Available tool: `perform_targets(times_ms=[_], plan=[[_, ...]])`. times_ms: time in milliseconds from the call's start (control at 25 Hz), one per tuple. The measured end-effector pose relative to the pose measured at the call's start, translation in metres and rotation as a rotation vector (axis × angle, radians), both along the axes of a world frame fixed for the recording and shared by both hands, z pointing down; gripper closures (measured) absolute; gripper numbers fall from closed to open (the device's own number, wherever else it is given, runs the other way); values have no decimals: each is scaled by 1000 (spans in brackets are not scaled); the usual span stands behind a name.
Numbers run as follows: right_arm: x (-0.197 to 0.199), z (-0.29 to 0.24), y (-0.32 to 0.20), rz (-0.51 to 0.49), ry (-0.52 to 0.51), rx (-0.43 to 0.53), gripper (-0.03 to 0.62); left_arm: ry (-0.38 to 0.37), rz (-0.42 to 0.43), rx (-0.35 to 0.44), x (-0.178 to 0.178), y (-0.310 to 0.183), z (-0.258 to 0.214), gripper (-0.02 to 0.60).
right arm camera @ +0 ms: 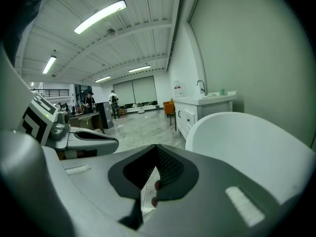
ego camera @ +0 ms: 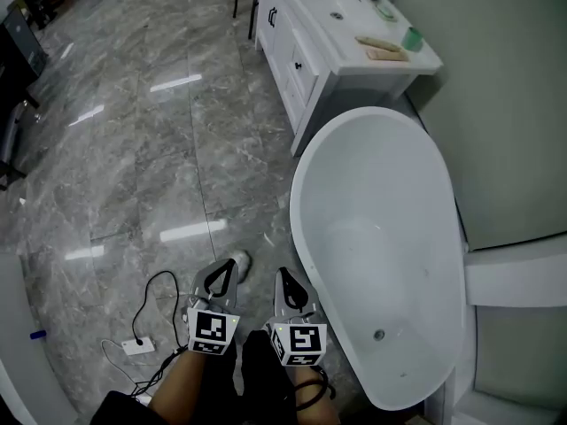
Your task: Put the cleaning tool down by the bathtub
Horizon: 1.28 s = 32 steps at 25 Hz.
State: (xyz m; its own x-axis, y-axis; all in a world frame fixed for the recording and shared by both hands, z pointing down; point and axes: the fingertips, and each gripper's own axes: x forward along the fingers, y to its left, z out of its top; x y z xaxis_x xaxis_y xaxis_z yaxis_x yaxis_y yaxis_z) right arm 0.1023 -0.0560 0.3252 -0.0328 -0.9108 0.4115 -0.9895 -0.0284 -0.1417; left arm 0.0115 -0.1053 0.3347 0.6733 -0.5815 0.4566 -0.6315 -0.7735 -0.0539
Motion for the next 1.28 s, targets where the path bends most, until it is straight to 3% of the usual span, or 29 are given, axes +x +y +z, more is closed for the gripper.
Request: perform_targets(times_ms=[320, 600, 720, 1080, 1280], plan=[[23, -54, -2, -9, 24, 70, 579, 32, -65, 51, 1, -7, -52, 581], [27, -93, 6, -28, 16, 108, 579, 49, -50, 105, 3, 5, -99, 581], [30, -107, 12, -16, -3, 127, 579, 87, -69, 89, 0, 8, -107, 581], [39, -149, 22, -34, 48, 193, 579, 93, -51, 142, 0, 18, -140, 581], [46, -171, 21, -44, 70, 242, 579, 140, -31, 235, 6, 14, -184, 581]])
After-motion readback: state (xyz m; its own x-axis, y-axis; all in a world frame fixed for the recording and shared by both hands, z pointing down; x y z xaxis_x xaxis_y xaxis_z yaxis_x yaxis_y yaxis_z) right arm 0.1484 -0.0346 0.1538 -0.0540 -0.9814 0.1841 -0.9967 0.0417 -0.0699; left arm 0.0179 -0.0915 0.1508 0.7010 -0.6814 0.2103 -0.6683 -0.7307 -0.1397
